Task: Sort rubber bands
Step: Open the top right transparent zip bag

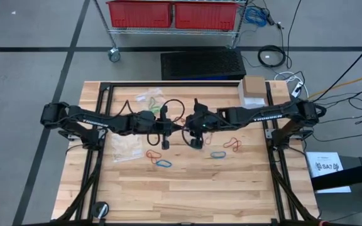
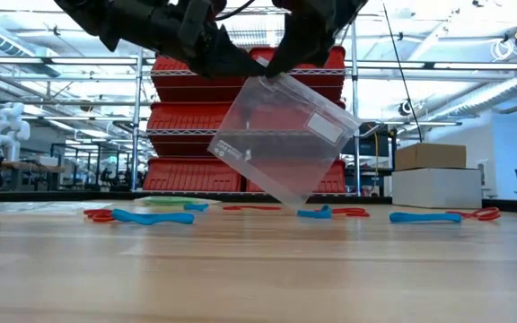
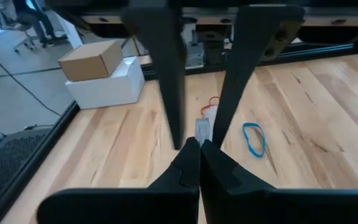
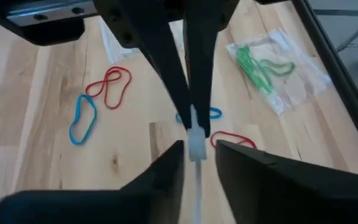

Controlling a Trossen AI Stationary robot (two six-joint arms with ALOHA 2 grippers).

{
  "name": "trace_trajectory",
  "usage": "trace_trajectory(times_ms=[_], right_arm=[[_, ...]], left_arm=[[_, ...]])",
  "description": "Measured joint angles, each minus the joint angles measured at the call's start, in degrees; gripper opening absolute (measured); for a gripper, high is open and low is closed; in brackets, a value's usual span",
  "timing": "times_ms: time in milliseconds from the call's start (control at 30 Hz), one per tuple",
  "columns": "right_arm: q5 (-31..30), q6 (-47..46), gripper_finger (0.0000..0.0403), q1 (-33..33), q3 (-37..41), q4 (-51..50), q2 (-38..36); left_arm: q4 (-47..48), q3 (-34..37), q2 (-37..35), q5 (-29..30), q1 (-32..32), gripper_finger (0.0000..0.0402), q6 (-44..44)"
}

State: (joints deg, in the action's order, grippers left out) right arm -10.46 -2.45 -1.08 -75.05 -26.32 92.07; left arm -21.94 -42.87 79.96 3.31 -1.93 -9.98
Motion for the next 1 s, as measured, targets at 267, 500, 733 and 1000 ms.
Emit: trace_trajectory(times_ms=[267, 500, 733, 1000], right_arm=[[-0.1, -0.01, 0.0014, -1.08, 0.0, -0.98, -0.02], [-0.15, -2.27, 0.0016, -1.06, -0.07, -6.97, -0.02], [-0.07, -4.92, 0.0014, -1.06, -0.08, -13.6, -0.04], [-0.02, -9.54, 0.0014, -1.08, -0.07, -21.91, -0.03]], left_arm=[[0.25, 0.0, 0.0, 0.39, 0.09, 0.0, -0.94], [0.38, 0.0, 0.0, 1.21, 0.09, 0.0, -1.25], [0.39, 0.0, -0.08, 1.68, 0.02, 0.0, -1.48], [0.29, 0.0, -0.22, 3.15, 0.02, 0.0, -2.4]])
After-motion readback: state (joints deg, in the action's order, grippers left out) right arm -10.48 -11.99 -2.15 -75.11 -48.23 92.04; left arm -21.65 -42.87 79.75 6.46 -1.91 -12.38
